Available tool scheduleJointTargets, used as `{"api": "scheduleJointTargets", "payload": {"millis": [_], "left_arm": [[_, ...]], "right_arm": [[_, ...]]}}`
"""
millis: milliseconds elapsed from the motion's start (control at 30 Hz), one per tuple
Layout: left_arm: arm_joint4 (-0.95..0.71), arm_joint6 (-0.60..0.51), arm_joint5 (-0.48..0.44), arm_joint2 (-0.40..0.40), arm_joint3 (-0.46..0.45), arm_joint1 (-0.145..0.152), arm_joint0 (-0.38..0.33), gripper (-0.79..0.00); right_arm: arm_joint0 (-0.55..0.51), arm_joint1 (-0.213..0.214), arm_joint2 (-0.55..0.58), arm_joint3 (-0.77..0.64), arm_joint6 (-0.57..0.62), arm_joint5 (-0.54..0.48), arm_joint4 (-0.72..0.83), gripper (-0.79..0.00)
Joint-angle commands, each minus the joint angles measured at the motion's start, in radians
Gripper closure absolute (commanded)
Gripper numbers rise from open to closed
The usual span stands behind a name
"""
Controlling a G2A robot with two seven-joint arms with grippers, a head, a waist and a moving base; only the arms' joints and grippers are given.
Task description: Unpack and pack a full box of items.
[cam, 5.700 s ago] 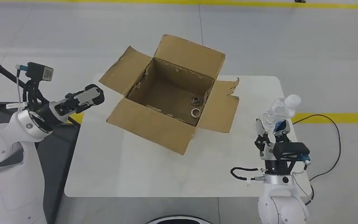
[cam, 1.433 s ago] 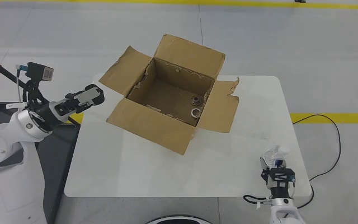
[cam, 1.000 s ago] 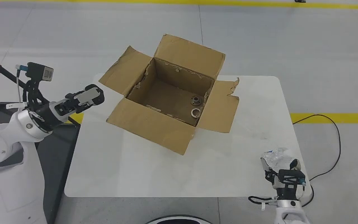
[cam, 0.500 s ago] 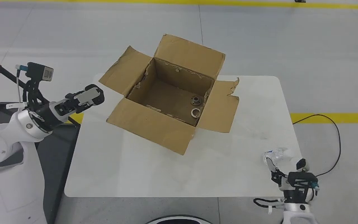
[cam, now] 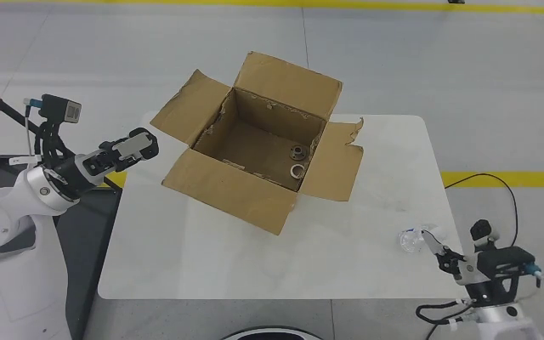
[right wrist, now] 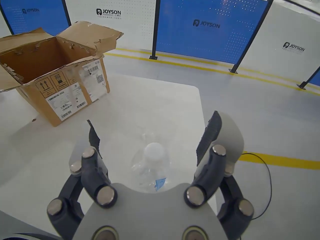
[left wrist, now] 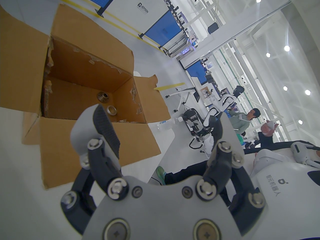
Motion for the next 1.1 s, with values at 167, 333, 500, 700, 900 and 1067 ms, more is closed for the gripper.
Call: {"api": "scheduleJointTargets", "payload": {"millis": [167,333,500,700,900,1067], "left_arm": [[0.0,0.0,0.0,0.0,0.0,0.0,0.0,-0.785],[0.0,0.0,0.0,0.0,0.0,0.0,0.0,-0.785],[0.0,0.0,0.0,0.0,0.0,0.0,0.0,-0.785],[0.0,0.0,0.0,0.0,0.0,0.0,0.0,-0.785],[0.0,0.0,0.0,0.0,0.0,0.0,0.0,-0.785],[0.0,0.0,0.0,0.0,0.0,0.0,0.0,-0.785]], "right_arm": [[0.017,0.001,-0.008,-0.046,-0.009,-0.034,0.075,-0.785],[0.115,0.021,0.039,-0.139,0.177,-0.107,0.204,-0.785],[0.289,0.051,0.016,-0.169,0.423,-0.173,0.326,-0.785],[0.586,0.091,-0.124,-0.106,0.71,-0.192,0.387,-0.785],[0.834,0.105,-0.321,0.004,0.86,-0.125,0.382,-0.785],[0.834,0.105,-0.321,0.004,0.86,-0.125,0.382,-0.785]]}}
